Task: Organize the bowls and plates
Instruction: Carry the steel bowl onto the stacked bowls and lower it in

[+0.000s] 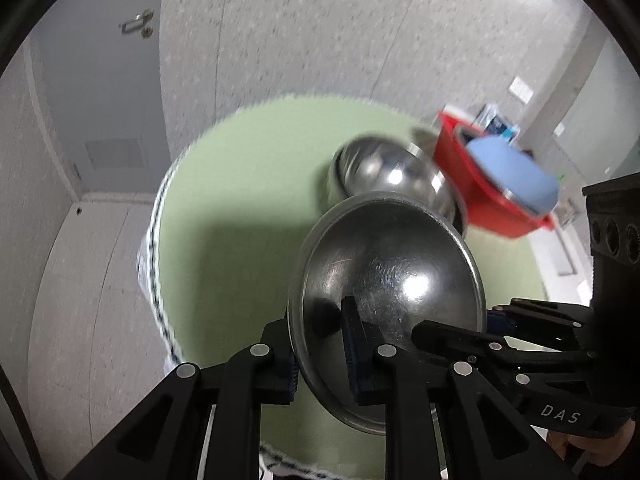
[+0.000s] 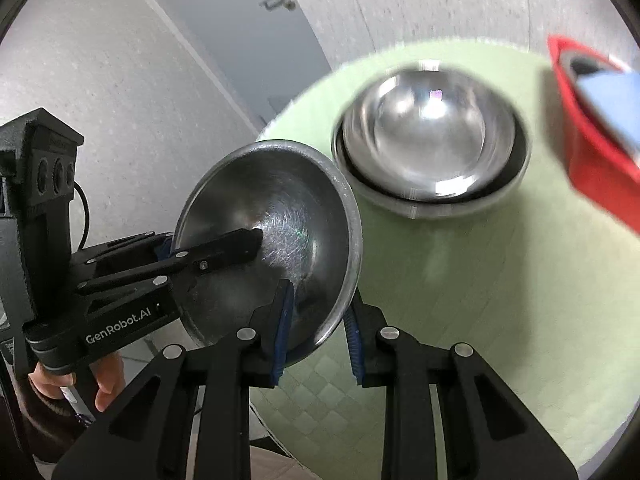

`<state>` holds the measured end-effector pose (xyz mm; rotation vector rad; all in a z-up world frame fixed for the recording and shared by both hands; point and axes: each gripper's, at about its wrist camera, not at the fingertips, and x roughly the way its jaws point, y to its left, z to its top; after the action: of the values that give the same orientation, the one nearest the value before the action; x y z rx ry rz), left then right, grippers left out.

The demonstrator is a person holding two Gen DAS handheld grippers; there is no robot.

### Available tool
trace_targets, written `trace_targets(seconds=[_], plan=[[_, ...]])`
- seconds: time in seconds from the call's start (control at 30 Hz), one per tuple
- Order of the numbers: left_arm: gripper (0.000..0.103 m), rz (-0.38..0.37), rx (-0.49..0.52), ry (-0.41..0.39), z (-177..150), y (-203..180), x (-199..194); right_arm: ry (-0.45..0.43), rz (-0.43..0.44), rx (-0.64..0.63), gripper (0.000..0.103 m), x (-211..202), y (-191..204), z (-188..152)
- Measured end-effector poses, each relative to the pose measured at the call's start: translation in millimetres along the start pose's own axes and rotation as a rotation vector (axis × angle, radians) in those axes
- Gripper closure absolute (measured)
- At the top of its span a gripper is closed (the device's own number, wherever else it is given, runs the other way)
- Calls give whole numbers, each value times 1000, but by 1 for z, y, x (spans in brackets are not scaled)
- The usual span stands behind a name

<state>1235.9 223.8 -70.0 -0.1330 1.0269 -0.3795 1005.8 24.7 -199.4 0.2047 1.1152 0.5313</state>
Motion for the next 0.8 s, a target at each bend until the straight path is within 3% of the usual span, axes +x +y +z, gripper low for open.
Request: trace_targets(seconds=[0.2, 0.4, 0.8], plan=[[88, -14, 40, -41, 32, -19, -3, -68, -40, -9, 78, -26, -6, 31], [87, -27, 65, -24, 61, -35, 28, -101, -89, 28, 78, -40, -29, 60], [85, -16, 53, 52, 94, -45, 96, -23, -140, 61, 78, -22, -62, 89]])
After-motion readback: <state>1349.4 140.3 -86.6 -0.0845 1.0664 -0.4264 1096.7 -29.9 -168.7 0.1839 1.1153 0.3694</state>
